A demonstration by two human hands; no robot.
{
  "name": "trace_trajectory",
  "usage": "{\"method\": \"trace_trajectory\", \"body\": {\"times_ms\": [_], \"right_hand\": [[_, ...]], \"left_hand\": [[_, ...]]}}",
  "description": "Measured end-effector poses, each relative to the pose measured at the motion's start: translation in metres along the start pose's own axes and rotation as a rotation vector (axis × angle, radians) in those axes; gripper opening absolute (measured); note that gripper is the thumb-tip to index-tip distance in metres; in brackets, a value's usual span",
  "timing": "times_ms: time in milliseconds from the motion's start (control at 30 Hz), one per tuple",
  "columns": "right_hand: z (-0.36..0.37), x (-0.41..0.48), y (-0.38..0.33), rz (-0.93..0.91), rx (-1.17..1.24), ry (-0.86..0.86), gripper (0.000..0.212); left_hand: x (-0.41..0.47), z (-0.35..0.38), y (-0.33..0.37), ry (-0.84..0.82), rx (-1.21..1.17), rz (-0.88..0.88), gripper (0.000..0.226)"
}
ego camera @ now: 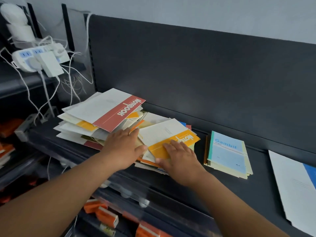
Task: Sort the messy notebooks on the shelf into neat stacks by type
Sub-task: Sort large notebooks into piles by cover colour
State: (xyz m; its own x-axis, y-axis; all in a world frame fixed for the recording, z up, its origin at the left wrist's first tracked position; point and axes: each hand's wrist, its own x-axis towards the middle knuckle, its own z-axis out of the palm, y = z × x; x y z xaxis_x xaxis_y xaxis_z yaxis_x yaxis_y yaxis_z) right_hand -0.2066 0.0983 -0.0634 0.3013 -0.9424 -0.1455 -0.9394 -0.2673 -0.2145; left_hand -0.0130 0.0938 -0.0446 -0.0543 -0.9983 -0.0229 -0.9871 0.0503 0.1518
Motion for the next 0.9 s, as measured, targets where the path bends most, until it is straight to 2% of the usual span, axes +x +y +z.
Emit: {"method": "trace_trajectory", "body": {"times_ms": [233,433,567,733,833,900], "right_hand": [[0.001,0.008,-0.015,0.146,0.047,0.077,0.076],[-0.002,0.003,-0.015,0.141,0.099,0.060,0.068],[-0.006,-0.004,-0.010,0.137,0.073,-0.008,0.064],[-0.007,-0.007,-0.001,0.102,0.054,-0.017,0.055],[-0.008,-0.008,0.004,0.077,0.057,-0.011,0.052],[-0.010,-0.010,0.007,0.061,0.095,0.003,0.050]], "left_hand": [[0.027,-0.002,-0.010,-0.022,-0.047,0.057,0.095],[0.039,-0.012,-0.015,-0.083,-0.157,-0.068,0.114],[0.043,-0.018,-0.015,-0.143,-0.200,-0.149,0.104],[0.044,-0.025,-0.014,-0.141,-0.269,-0.198,0.053],[0.049,-0.023,-0.016,-0.185,-0.429,-0.222,0.053],[0.050,-0.020,-0.014,-0.151,-0.546,-0.232,0.053]]}}
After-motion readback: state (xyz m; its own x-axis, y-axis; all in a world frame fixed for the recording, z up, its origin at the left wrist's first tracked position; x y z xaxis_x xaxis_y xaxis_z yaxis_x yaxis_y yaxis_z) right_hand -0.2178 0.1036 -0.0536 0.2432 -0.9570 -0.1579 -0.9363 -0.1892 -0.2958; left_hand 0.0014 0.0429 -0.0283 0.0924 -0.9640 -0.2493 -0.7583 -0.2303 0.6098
